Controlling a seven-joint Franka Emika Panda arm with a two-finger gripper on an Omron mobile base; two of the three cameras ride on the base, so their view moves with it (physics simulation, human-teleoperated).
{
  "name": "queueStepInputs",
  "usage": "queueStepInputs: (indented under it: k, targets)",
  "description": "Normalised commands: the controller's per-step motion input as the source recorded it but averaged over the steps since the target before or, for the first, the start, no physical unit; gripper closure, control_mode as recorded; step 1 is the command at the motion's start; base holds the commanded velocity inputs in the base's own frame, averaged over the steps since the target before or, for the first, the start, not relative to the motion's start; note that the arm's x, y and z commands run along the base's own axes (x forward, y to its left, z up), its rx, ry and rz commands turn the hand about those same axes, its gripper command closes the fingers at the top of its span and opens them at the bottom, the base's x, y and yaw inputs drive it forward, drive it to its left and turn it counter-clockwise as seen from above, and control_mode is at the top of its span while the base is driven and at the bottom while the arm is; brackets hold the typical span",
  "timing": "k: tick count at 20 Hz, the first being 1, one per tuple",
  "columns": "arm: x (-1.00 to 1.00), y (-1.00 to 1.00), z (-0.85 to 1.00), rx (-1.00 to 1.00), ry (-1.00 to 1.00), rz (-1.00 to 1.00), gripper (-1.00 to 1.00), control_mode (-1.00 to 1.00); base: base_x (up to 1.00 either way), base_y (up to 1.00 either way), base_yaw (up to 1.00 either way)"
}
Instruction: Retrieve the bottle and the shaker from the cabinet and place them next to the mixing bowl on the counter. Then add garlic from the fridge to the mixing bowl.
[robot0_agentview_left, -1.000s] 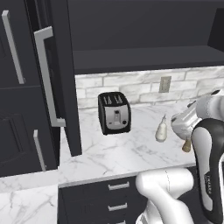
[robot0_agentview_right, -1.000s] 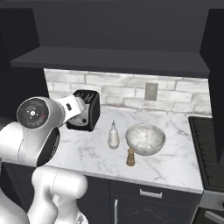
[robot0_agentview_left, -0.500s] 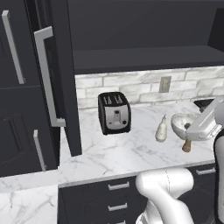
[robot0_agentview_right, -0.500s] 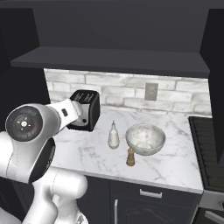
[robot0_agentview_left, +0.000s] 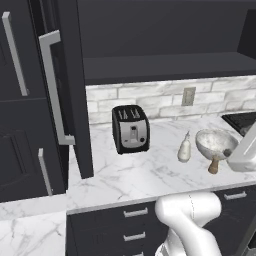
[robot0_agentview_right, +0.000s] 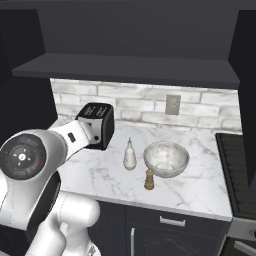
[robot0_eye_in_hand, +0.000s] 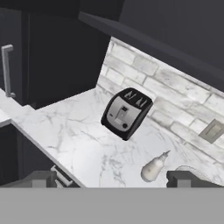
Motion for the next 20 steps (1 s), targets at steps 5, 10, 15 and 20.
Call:
queueStepInputs:
  k: [5,10,15,20]
  targets:
    - [-0.16,0.08,-0.29,0.0,-0.08,0.0,-1.0,-1.0,0.0,0.0,0.0]
    - [-0.07,0.0,-0.11,0.0,-0.02,0.0,-1.0,1.0,-0.18,0.0,0.0]
    - [0.0,0.0,0.0,0.0,0.0,0.0,-1.0,1.0,-0.43,0.0,0.0]
    - [0.0,0.0,0.0,0.0,0.0,0.0,-1.0,1.0,-0.49,0.03,0.0]
